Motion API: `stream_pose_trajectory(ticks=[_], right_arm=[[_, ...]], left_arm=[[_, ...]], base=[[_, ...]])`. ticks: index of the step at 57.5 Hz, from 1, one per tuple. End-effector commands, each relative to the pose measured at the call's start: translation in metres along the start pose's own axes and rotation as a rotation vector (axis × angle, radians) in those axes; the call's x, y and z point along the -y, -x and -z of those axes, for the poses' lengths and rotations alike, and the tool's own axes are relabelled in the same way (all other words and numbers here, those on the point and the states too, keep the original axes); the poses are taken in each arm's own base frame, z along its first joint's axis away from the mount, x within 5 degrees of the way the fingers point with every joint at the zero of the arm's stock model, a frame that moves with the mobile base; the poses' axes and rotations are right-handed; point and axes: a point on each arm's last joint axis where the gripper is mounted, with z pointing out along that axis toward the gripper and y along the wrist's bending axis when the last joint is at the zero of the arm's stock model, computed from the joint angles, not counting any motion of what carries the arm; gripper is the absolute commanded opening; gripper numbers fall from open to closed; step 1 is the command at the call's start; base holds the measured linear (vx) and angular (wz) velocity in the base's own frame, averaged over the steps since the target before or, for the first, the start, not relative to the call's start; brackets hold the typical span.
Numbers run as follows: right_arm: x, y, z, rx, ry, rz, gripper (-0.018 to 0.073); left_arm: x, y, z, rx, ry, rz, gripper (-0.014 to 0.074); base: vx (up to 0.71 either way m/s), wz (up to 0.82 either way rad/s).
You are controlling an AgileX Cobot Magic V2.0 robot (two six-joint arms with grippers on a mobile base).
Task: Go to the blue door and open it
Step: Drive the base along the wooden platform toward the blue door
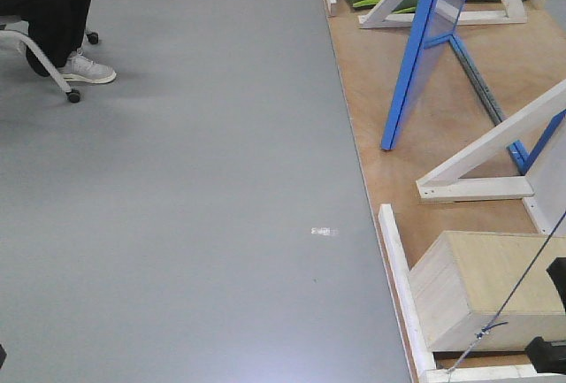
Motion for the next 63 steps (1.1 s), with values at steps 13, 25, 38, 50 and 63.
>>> stream_pose_trajectory(ticks=[13,25,38,50,63], right_arm=[[-0.0008,0.0073,0.0012,0.095,0.010,0.010,0.0012],[-0.0008,0.0073,0.0012,0.095,0.010,0.010,0.0012],[-0.0008,0.0072,0.0012,0.093,0.010,0.010,0.0012],[-0.0007,0.0071,0.0011,0.092,0.010,0.010,0.0012],[-0.0007,0.0071,0.0011,0.092,0.010,0.010,0.0012]], left_arm=[[0.0001,0.0166,0.0039,0.123,-0.007,0.008,0.0073],[0.0001,0.0166,0.0039,0.123,-0.007,0.008,0.0073],[0.0001,0.0166,0.0039,0.123,-0.007,0.008,0.0073],[0.0001,0.0166,0.0039,0.123,-0.007,0.008,0.0073],[0.0001,0.0166,0.0039,0.123,-0.007,0.008,0.0073]], base=[[0.12,-0.04],[0.24,-0.03],[0.33,0.00],[0.39,0.04],[0.44,0.10]])
